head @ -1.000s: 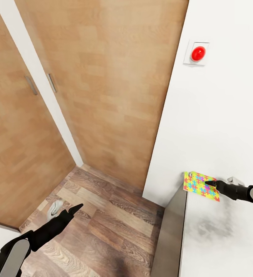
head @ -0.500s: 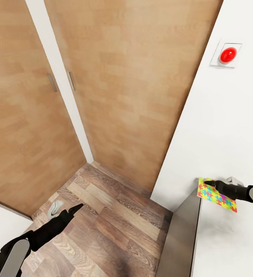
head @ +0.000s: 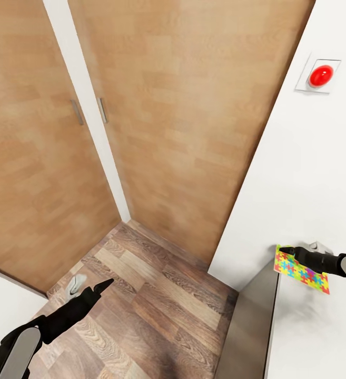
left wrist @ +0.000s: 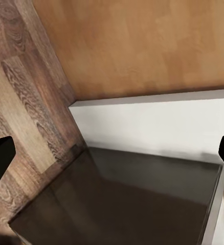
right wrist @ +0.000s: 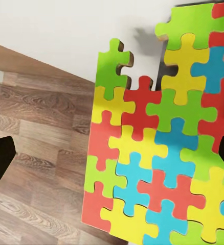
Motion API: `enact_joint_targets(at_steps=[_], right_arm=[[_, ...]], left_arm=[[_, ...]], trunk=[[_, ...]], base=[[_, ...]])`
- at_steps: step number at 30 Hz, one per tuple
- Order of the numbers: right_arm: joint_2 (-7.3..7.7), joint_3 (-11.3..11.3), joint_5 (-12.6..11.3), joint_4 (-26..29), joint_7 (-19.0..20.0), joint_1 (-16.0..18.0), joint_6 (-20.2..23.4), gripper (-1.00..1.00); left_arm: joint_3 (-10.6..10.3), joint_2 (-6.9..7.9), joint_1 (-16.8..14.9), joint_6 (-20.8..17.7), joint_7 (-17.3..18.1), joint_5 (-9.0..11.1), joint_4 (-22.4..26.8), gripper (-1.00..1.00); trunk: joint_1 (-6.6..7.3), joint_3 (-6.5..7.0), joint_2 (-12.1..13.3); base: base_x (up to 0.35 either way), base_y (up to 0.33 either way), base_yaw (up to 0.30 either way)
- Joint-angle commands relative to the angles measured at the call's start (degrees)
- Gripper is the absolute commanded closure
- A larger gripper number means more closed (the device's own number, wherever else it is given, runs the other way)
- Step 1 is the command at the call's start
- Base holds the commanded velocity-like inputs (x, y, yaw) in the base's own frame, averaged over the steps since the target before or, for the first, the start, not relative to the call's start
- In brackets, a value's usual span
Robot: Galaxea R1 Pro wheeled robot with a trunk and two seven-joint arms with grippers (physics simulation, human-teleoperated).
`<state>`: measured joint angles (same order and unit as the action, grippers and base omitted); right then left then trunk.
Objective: Put all the toys in the child's room - the three board games (two on the bed and one on the table), the two jigsaw puzzles on the table, and the tennis ball on the table - inside the toy box on the table in the child's room.
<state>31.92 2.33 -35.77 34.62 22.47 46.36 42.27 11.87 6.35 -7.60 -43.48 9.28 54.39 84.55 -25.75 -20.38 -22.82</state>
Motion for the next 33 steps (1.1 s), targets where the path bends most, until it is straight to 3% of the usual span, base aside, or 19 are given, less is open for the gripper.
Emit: enact_joint_targets(at_steps=[1,21,33], right_arm=[[-0.01,0.2,0.1,0.0,0.2,0.0,0.4,-1.00],[0.48,0.5,0.0,-0.5,-0.9,0.0,0.8,-1.00],[0.91,0.9,-0.4,-1.8,-6.6,0.0,1.5,-1.00]], left_arm=[[0.1,-0.01,0.0,-0.3,0.2,-0.1,0.0,-1.00],[0.1,0.01,0.0,-0.3,0.2,-0.1,0.1,-1.00],[0.1,-0.02,0.0,-0.3,0.2,-0.1,0.0,-1.00]], trunk=[[-0.03,-0.09,-0.1],[-0.03,-0.09,-0.1],[-0.03,-0.09,-0.1]], base=[[0.000,0.000,0.018],[0.000,0.000,0.006],[0.000,0.000,0.000]])
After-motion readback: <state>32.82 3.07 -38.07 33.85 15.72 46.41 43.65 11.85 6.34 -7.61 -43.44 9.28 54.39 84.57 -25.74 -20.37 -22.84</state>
